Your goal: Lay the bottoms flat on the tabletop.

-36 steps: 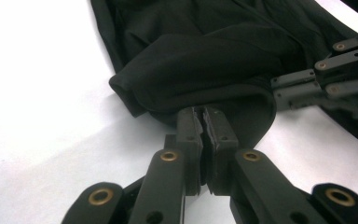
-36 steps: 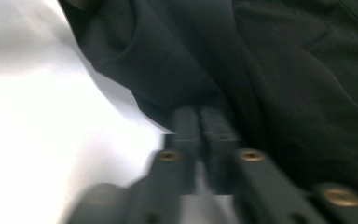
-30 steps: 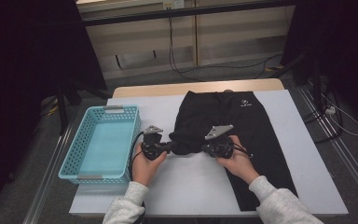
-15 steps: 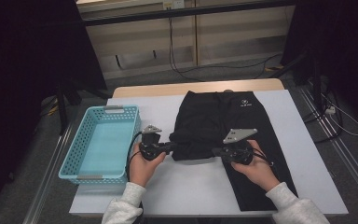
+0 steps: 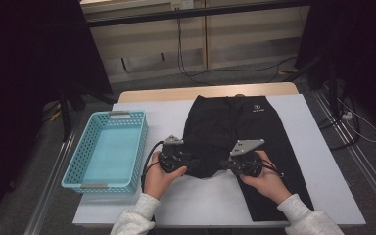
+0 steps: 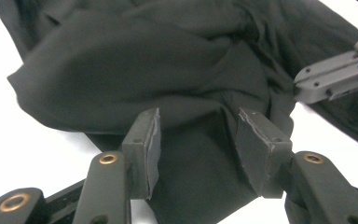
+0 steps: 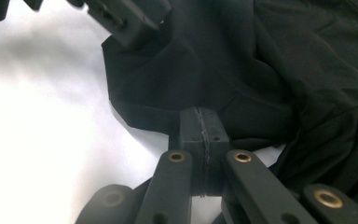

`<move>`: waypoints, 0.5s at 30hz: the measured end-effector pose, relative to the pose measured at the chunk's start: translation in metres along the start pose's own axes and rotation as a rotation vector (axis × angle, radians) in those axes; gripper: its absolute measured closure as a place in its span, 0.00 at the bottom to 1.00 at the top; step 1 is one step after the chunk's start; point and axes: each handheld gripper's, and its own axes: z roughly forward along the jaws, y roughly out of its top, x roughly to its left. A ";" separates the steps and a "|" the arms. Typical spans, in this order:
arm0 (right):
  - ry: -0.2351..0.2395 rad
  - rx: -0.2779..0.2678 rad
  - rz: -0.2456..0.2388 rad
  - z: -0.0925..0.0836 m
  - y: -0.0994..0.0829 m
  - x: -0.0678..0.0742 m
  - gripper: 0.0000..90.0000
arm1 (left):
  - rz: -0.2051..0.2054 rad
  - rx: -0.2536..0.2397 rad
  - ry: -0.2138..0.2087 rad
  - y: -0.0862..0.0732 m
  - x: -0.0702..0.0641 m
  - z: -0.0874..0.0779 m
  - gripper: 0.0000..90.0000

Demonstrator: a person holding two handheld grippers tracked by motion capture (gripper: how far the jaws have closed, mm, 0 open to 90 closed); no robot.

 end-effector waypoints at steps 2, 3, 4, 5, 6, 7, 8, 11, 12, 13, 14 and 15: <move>0.001 -0.001 0.003 -0.001 0.000 0.000 1.00 | 0.007 0.012 0.000 -0.001 -0.001 0.003 0.56; 0.001 0.000 0.004 -0.001 -0.001 -0.001 1.00 | 0.007 0.020 0.002 -0.002 -0.003 0.005 0.58; -0.001 0.002 0.004 -0.001 -0.001 -0.001 1.00 | 0.010 0.023 0.002 -0.002 -0.003 0.007 0.59; -0.002 0.003 0.005 -0.001 -0.001 -0.002 1.00 | 0.010 0.047 -0.011 -0.003 -0.003 0.010 0.61; -0.002 0.005 0.005 -0.001 -0.002 -0.002 1.00 | 0.017 0.060 -0.011 -0.004 -0.004 0.012 0.66; -0.001 0.008 0.005 -0.001 -0.002 -0.002 1.00 | 0.032 0.057 -0.010 -0.005 -0.004 0.014 0.68; -0.001 0.009 0.005 0.000 -0.002 -0.002 1.00 | 0.027 0.054 -0.013 -0.005 -0.005 0.015 0.71; -0.004 0.006 0.004 -0.001 -0.002 -0.002 1.00 | 0.049 0.073 -0.009 -0.004 -0.007 0.016 0.87; -0.006 0.005 0.005 -0.001 -0.002 -0.002 1.00 | 0.040 0.080 -0.012 -0.004 -0.007 0.016 0.93; -0.006 0.003 0.005 -0.001 -0.002 -0.002 1.00 | 0.034 0.082 -0.013 -0.004 -0.007 0.016 0.98; -0.005 -0.001 0.008 -0.001 -0.001 -0.002 1.00 | 0.037 0.085 -0.012 -0.004 -0.007 0.016 0.99; -0.005 -0.005 0.006 -0.002 -0.001 -0.002 1.00 | 0.039 0.087 -0.011 -0.003 -0.007 0.015 0.99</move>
